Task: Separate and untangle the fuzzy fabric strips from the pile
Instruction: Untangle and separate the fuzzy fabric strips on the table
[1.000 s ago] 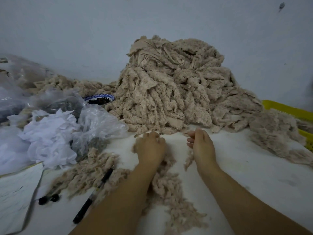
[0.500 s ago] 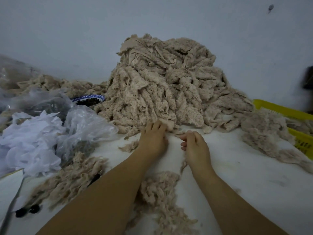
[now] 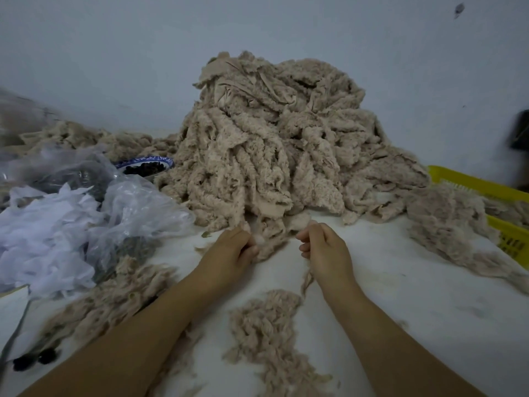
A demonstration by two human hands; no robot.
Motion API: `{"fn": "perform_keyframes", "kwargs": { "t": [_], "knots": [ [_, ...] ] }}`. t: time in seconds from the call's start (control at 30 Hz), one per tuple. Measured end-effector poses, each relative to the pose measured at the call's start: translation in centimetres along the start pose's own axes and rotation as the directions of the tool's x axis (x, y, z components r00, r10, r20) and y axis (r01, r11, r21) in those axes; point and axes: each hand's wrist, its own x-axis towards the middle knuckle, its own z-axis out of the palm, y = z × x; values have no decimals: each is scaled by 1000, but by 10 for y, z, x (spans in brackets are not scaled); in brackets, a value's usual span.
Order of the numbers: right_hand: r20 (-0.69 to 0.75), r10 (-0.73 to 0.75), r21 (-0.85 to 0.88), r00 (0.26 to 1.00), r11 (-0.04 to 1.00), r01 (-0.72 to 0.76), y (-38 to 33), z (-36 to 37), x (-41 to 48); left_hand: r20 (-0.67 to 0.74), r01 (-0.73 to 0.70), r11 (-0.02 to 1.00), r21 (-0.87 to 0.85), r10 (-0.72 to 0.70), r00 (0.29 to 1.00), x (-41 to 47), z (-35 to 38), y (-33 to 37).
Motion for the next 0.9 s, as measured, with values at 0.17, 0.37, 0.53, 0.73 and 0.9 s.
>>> {"fn": "perform_keyframes", "kwargs": {
  "t": [0.17,0.37,0.53,0.73,0.9],
  "knots": [
    [32,-13,-53,999,998,14,-2,2,-1,-73,82,995,-52,-86,994,-19,-26,-21],
    [96,-23,-74,995,997,30,-5,1,-2,94,327,858,-396,-316,944,14,-19,18],
    [386,-106,-320,916,916,241,-5,0,-1,339,451,610,-652,-298,892,41,4,60],
    [242,-186,-386,952,882,270,-7,-2,-1,88,243,758,-605,-240,967,29,21,61],
    [194,-122,-275,973,946,173,-9,-6,-4,42,66,947,-314,-56,998,3,15,45]
  ]
}}
